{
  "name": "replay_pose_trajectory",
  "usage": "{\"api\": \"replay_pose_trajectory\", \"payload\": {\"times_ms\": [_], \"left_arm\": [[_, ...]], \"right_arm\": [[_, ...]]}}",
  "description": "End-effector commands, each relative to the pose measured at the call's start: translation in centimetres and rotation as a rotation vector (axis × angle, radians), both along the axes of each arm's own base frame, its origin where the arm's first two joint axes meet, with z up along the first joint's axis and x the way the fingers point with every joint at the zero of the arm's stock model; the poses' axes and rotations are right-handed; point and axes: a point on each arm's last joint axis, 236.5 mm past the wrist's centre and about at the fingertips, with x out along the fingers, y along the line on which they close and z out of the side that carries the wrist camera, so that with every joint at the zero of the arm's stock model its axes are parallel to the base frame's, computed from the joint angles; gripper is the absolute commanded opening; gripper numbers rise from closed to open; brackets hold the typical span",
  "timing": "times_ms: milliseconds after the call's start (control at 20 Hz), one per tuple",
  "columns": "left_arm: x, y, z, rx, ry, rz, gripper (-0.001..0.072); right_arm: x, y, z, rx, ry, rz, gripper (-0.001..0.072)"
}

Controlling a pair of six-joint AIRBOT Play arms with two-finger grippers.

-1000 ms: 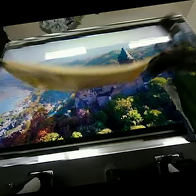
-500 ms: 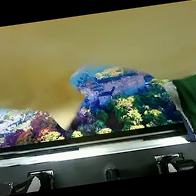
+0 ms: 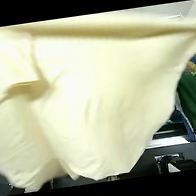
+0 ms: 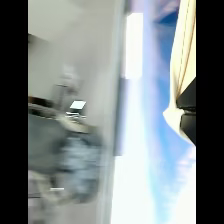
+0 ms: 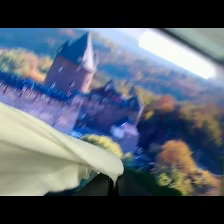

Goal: Fold the shirts.

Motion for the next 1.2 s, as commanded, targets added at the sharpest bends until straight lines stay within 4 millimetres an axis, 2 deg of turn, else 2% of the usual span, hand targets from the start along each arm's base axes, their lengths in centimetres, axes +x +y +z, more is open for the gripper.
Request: {"api": "replay_pose_trajectory", "payload": {"times_ms": [0, 100, 150, 200, 250, 350, 450, 500, 600, 650, 750, 850, 900, 950, 1050, 1150], "left_arm": [[4.8, 2.7, -19.0, -0.074, 0.566, -0.059, 0.0019], [6.5, 2.6, -28.4, -0.139, 0.768, -0.097, 0.0019], [7.6, 2.5, -32.1, -0.164, 0.825, -0.1, 0.0019], [8.9, 2.5, -34.8, -0.176, 0.847, -0.096, 0.002], [10.7, 2.4, -37.0, -0.183, 0.846, -0.091, 0.002], [14.6, 1.8, -39.5, -0.204, 0.77, -0.088, 0.0021], [18.5, 1.2, -40.2, -0.271, 0.651, -0.05, 0.0021], [20.3, 0.9, -40.2, -0.31, 0.591, -0.028, 0.0021], [22.6, 0.7, -40.1, -0.36, 0.514, 0.006, 0.0021], [23.0, 0.8, -39.9, -0.363, 0.496, 0.015, 0.0021], [22.5, 0.9, -38.8, -0.335, 0.493, -0.021, 0.0021], [20.6, 0.6, -37.5, -0.288, 0.529, -0.108, 0.0021], [18.8, 0.2, -37.6, -0.287, 0.596, -0.142, 0.0021], [16.4, -0.1, -38.5, -0.278, 0.698, -0.169, 0.0021], [11.4, 0.9, -41.8, -0.21, 0.934, -0.153, 0.0021], [8.1, 1.0, -44.4, -0.21, 1.071, -0.135, 0.0021]], "right_arm": [[5.4, 3.7, -16.0, 0.152, 0.488, 0.092, 0.0037], [9.2, 5.9, -22.5, 0.268, 0.573, 0.091, 0.0036], [11.6, 6.3, -24.8, 0.31, 0.552, 0.058, 0.0036], [14.0, 6.4, -26.7, 0.345, 0.514, 0.019, 0.0036], [16.2, 6.5, -27.7, 0.375, 0.457, -0.007, 0.0037], [20.3, 7.0, -28.3, 0.439, 0.323, -0.034, 0.0038], [23.5, 6.6, -28.0, 0.46, 0.193, -0.052, 0.0038], [24.6, 6.3, -27.9, 0.461, 0.145, -0.061, 0.0038], [25.8, 5.7, -28.2, 0.466, 0.103, -0.083, 0.0038], [25.9, 5.4, -28.4, 0.454, 0.1, -0.089, 0.0038], [25.0, 5.0, -28.4, 0.432, 0.137, -0.084, 0.0038], [22.7, 4.0, -28.5, 0.375, 0.225, -0.045, 0.0038], [21.0, 4.1, -29.1, 0.349, 0.298, -0.018, 0.0039], [18.7, 3.8, -30.2, 0.315, 0.403, -0.003, 0.0038], [13.8, 4.2, -32.9, 0.282, 0.63, 0.011, 0.0038], [11.4, 5.3, -35.0, 0.284, 0.739, 0.034, 0.0038]]}}
